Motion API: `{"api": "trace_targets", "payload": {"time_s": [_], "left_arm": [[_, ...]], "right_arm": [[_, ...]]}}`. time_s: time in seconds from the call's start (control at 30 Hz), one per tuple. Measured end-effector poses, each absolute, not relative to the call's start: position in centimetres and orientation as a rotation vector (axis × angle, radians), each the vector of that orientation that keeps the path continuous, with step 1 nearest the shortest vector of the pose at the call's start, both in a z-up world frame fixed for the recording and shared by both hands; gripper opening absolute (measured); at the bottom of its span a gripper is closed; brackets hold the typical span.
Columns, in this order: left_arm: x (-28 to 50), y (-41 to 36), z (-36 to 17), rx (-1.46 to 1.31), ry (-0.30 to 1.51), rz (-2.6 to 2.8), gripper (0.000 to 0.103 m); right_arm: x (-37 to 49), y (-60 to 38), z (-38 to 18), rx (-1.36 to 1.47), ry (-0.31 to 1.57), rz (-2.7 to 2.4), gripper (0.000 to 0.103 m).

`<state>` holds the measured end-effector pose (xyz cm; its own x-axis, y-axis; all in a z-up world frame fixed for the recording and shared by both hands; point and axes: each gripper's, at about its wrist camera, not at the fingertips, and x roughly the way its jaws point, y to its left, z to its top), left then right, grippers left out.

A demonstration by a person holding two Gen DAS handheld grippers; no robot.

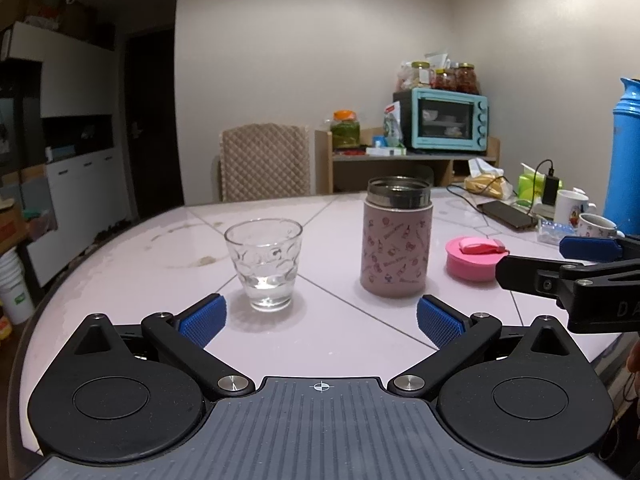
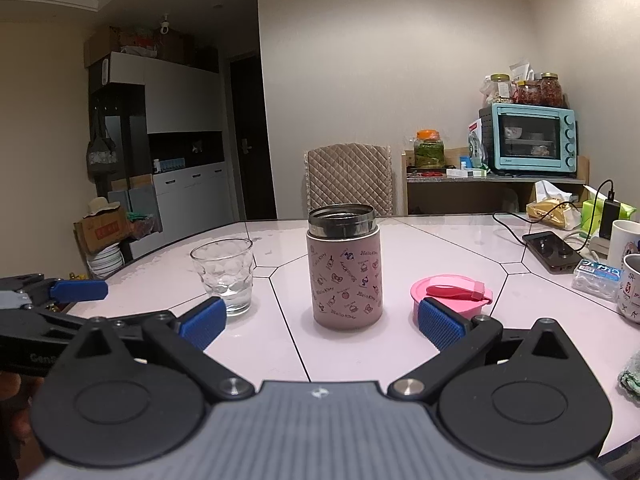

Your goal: Unscrew bottle cap and pour

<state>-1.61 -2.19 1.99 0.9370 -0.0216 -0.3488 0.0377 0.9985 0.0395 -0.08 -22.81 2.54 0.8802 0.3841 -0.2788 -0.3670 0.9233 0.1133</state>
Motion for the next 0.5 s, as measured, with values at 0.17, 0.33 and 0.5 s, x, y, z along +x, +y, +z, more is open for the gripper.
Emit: {"api": "trace_targets", "payload": {"time_s": [0.17, 0.33, 0.5], "left_arm": [[-1.56, -2.26, 1.88, 0.049, 0.359, -0.032, 0.103], [-1.72, -2.44, 1.82, 0.048, 0.359, -0.031, 0.103], [-1.85, -2.56, 1.82, 0.046, 0.358, -0.037, 0.103]], "right_arm": [[-0.09, -22.82, 2.52, 0.058, 0.304, 0.392, 0.103], [-0.11, -22.84, 2.49, 0.058, 0.306, 0.392, 0.103], [-0.18, -22.99, 2.48, 0.060, 0.307, 0.389, 0.103]]}}
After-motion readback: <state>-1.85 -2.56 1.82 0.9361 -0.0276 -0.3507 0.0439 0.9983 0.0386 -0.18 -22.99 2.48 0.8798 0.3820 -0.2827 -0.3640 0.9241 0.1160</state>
